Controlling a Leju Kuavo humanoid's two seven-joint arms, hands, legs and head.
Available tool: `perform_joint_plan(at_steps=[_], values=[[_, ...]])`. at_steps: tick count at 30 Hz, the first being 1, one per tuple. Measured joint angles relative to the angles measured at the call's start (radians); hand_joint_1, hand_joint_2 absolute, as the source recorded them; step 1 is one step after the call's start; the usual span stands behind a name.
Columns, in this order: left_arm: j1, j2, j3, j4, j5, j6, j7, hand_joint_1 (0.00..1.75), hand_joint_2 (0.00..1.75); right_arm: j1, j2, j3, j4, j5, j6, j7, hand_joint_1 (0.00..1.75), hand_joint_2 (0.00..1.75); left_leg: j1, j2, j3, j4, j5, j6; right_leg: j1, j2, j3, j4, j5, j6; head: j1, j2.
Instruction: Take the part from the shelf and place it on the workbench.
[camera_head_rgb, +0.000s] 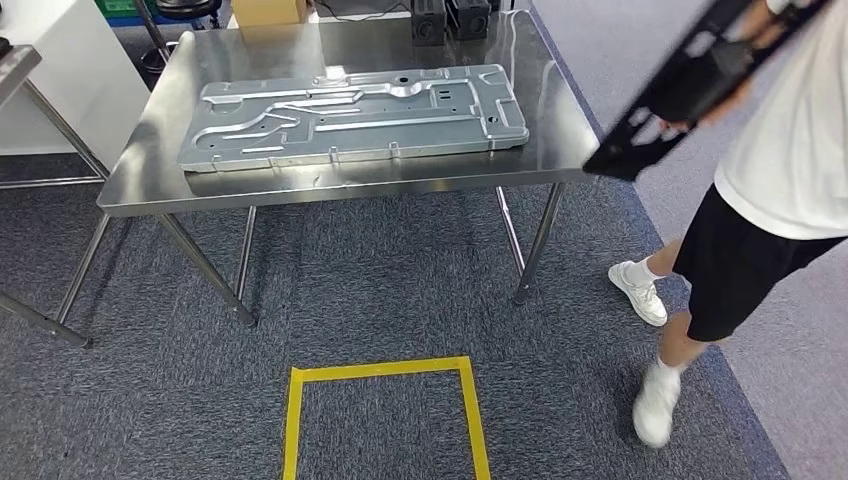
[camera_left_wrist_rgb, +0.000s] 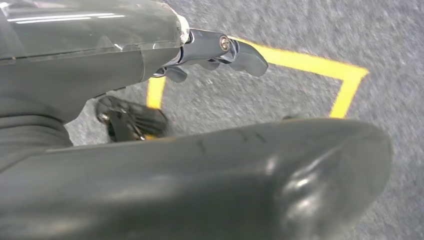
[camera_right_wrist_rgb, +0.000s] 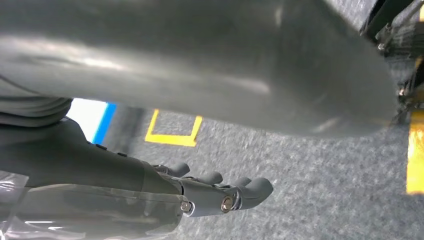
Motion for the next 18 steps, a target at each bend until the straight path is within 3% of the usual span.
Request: perform_joint_plan(at_steps=[3, 4, 5, 6, 8, 10, 11, 13, 14, 15, 18], values=[[0.001, -0.002, 0.000, 0.000, -0.005, -0.002, -0.005, 0.00, 0.00, 0.001, -0.002, 0.002, 0.000, 0.000, -0.002, -0.011, 0.00, 0.00, 0.001, 0.004, -0.046, 0.003, 0.037, 0.008, -0.004, 0.003, -0.035, 0.158, -0.148, 0.010, 0.003, 0.000], [0.001, -0.002, 0.000, 0.000, -0.007, -0.003, -0.006, 0.00, 0.00, 0.001, -0.002, 0.003, 0.000, -0.001, -0.002, -0.014, 0.00, 0.00, 0.001, 0.005, -0.064, 0.007, 0.049, 0.007, -0.006, 0.003, -0.040, 0.211, -0.163, 0.014, 0.003, 0.000], [0.001, -0.002, -0.001, 0.000, -0.008, -0.005, -0.007, 0.00, 0.00, 0.001, -0.003, 0.003, 0.000, -0.002, -0.003, -0.015, 0.00, 0.00, 0.001, 0.007, -0.084, 0.012, 0.060, 0.005, -0.008, 0.003, -0.036, 0.244, -0.153, 0.018, 0.003, 0.000], [0.000, -0.002, -0.001, 0.000, -0.011, -0.006, -0.007, 0.00, 0.00, 0.001, -0.003, 0.004, 0.000, -0.004, -0.004, -0.015, 0.00, 0.00, 0.001, 0.008, -0.105, 0.019, 0.070, 0.002, -0.012, 0.003, -0.019, 0.249, -0.123, 0.022, 0.003, 0.000], [0.000, -0.002, -0.003, 0.000, -0.016, -0.009, -0.008, 0.00, 0.00, -0.001, -0.002, 0.004, 0.001, -0.005, -0.009, -0.013, 0.00, 0.00, 0.002, 0.009, -0.147, 0.044, 0.085, -0.007, -0.021, 0.003, 0.068, 0.161, -0.076, 0.028, 0.002, 0.000], [0.001, -0.002, -0.005, 0.000, -0.020, -0.009, -0.007, 0.00, 0.00, -0.004, -0.001, 0.005, 0.001, -0.006, -0.015, -0.011, 0.00, 0.00, 0.002, 0.009, -0.181, 0.075, 0.095, -0.019, -0.021, 0.004, 0.169, 0.022, -0.101, 0.025, 0.001, 0.000], [0.000, -0.002, -0.006, 0.000, -0.021, -0.009, -0.006, 0.00, 0.00, -0.004, -0.001, 0.005, 0.002, -0.005, -0.015, -0.011, 0.00, 0.00, 0.001, 0.010, -0.191, 0.085, 0.101, -0.025, -0.018, 0.005, 0.195, -0.021, -0.120, 0.018, 0.001, 0.000], [0.001, -0.003, -0.007, 0.000, -0.023, -0.009, -0.002, 0.00, 0.00, -0.001, 0.000, 0.006, 0.003, -0.004, -0.014, -0.009, 0.00, 0.00, 0.006, 0.010, -0.201, 0.093, 0.115, -0.037, -0.013, 0.004, 0.193, -0.042, -0.125, -0.002, 0.002, 0.000], [0.002, -0.004, -0.007, 0.000, -0.025, -0.009, 0.001, 0.00, 0.00, 0.001, 0.000, 0.006, 0.003, -0.003, -0.013, -0.005, 0.00, 0.00, 0.009, 0.007, -0.207, 0.099, 0.107, -0.043, -0.012, 0.002, 0.185, -0.042, -0.116, -0.012, 0.001, 0.000], [0.005, -0.005, -0.007, 0.000, -0.026, -0.008, 0.005, 0.00, 0.00, 0.002, 0.000, 0.006, 0.003, -0.002, -0.013, 0.000, 0.00, 0.00, 0.013, 0.004, -0.215, 0.117, 0.081, -0.048, -0.011, 0.000, 0.175, -0.043, -0.105, -0.021, 0.001, 0.000], [0.009, -0.009, -0.008, 0.001, -0.031, -0.005, 0.017, 0.00, 0.00, 0.003, 0.000, 0.006, 0.003, -0.001, -0.013, 0.018, 0.00, 0.00, 0.018, -0.004, -0.253, 0.265, -0.067, -0.057, -0.005, -0.003, 0.132, -0.042, -0.068, -0.035, 0.000, 0.000]])
